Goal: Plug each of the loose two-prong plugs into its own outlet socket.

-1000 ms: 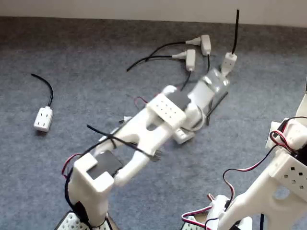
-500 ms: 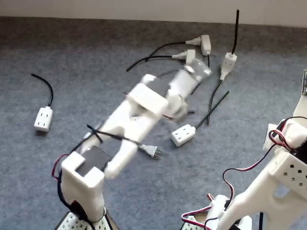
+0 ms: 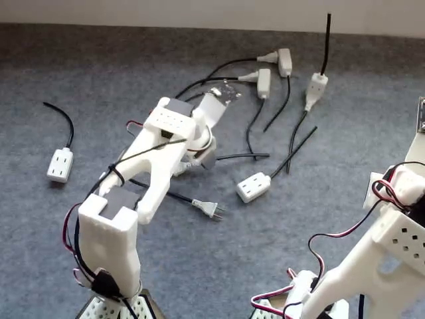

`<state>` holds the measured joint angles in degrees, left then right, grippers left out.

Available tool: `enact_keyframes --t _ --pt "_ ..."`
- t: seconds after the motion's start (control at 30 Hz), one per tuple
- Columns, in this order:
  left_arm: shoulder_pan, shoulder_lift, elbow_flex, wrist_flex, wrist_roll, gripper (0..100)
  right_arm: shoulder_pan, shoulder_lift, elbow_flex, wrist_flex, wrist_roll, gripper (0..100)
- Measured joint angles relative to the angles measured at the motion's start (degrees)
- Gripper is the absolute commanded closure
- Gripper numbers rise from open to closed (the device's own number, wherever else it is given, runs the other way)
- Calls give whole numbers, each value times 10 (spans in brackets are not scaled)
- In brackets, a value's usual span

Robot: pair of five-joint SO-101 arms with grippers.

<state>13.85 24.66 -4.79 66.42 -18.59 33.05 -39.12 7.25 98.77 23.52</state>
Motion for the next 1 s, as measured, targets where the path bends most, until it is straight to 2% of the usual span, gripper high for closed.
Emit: enact_keyframes --t 0.2,0.33,0.47,0.73,0.87,1.0 --pt "-39 3 0 18 -4 742 0 0 0 0 0 804" --pt "-28 -4 11 55 -4 742 -23 0 2 0 0 804" --pt "-7 -59 76 58 -5 742 -46 -1 35 0 0 804" --pt "-22 -175 258 -93 -33 741 -82 -1 60 0 0 804" --pt "-39 -172 286 -135 -40 741 -83 -1 60 0 0 804" --pt "-40 -137 261 -149 -40 741 -83 -1 60 0 0 804"
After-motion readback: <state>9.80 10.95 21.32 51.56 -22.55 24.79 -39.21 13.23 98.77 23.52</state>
